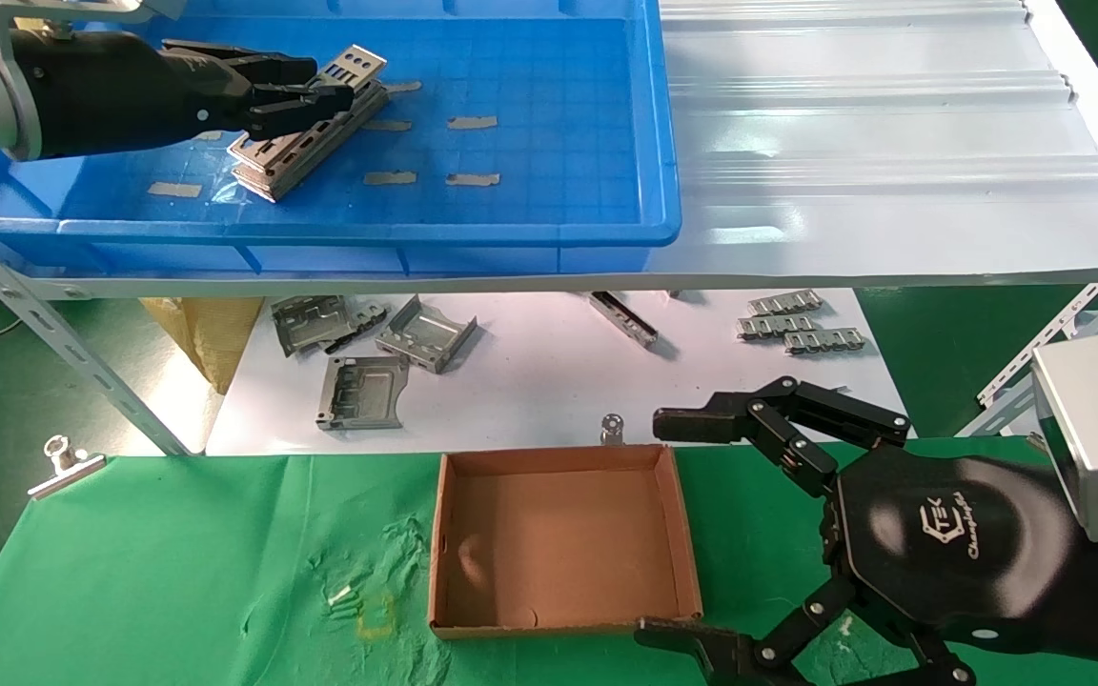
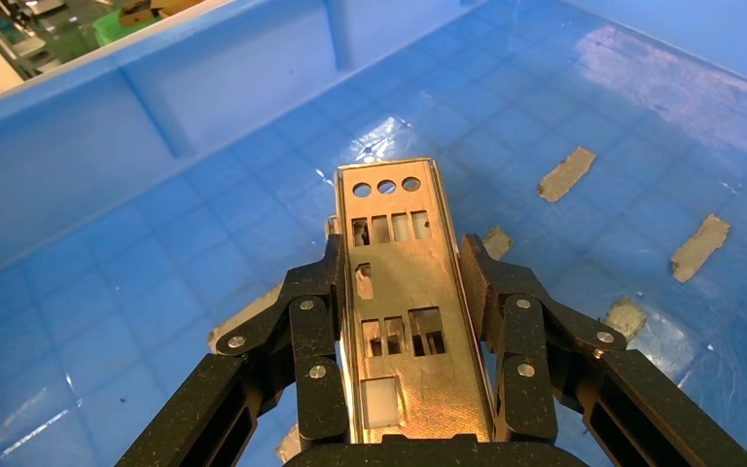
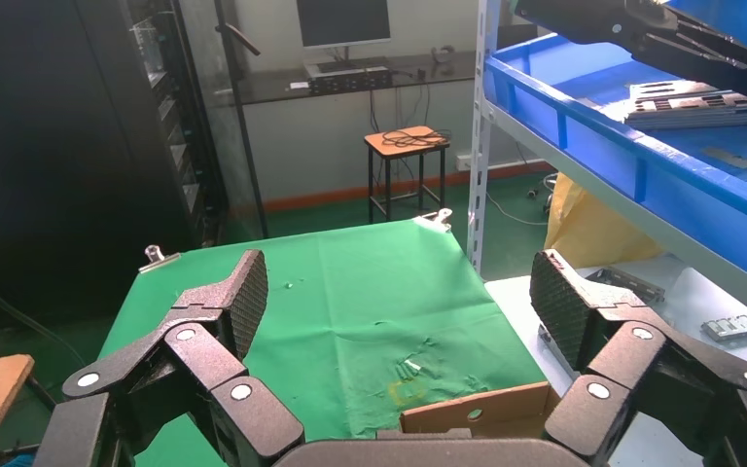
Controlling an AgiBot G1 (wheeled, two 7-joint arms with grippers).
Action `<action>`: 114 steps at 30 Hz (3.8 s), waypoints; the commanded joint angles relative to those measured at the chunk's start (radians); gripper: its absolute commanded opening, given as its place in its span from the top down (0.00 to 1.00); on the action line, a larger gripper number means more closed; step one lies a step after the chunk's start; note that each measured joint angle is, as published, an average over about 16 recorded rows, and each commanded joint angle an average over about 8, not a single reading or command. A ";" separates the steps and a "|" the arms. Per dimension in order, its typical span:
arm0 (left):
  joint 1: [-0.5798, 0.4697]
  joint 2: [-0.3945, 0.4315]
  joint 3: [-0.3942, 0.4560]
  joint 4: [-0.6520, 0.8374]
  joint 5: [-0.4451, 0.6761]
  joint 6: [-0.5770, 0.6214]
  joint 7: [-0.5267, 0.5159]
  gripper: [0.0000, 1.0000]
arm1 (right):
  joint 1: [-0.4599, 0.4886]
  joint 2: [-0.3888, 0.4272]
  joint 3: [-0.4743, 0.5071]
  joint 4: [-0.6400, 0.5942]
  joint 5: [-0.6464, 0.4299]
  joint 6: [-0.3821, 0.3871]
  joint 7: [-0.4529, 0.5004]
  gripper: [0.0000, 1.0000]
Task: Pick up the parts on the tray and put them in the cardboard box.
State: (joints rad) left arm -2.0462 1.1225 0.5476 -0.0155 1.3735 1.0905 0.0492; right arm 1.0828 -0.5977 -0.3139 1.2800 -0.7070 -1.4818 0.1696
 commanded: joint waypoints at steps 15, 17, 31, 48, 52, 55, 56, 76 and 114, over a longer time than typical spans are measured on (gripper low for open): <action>-0.029 -0.014 -0.043 -0.034 -0.067 0.223 0.033 1.00 | 0.000 0.000 -0.001 0.000 0.000 0.000 0.000 0.00; -0.028 -0.012 -0.047 -0.043 -0.074 0.300 0.038 1.00 | 0.000 0.000 -0.001 0.000 0.000 0.000 0.000 0.00; 0.205 -0.011 0.069 -0.384 -0.177 0.522 0.061 1.00 | 0.000 0.000 -0.001 0.000 0.001 0.000 -0.001 0.00; 0.496 0.090 0.288 -0.415 -0.143 0.244 0.378 1.00 | 0.000 0.001 -0.002 0.000 0.001 0.001 -0.001 0.00; 0.499 0.134 0.292 -0.346 -0.127 0.194 0.455 0.97 | 0.000 0.001 -0.002 0.000 0.001 0.001 -0.001 0.00; 0.496 0.163 0.293 -0.293 -0.123 0.179 0.487 0.64 | 0.000 0.001 -0.002 0.000 0.001 0.001 -0.001 0.00; 0.493 0.171 0.293 -0.277 -0.122 0.175 0.494 0.52 | 0.000 0.001 -0.002 0.000 0.001 0.001 -0.001 0.00; 0.481 0.220 0.281 -0.148 -0.165 0.151 0.555 0.00 | 0.001 0.001 -0.003 0.000 0.002 0.001 -0.001 0.00; 0.593 0.014 0.084 -0.381 -0.393 0.394 0.312 0.00 | 0.001 0.001 -0.004 -0.001 0.003 0.001 -0.002 0.00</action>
State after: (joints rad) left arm -1.4532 1.1364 0.6317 -0.3961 0.9805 1.4848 0.3609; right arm 1.0837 -0.5963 -0.3176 1.2790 -0.7039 -1.4803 0.1675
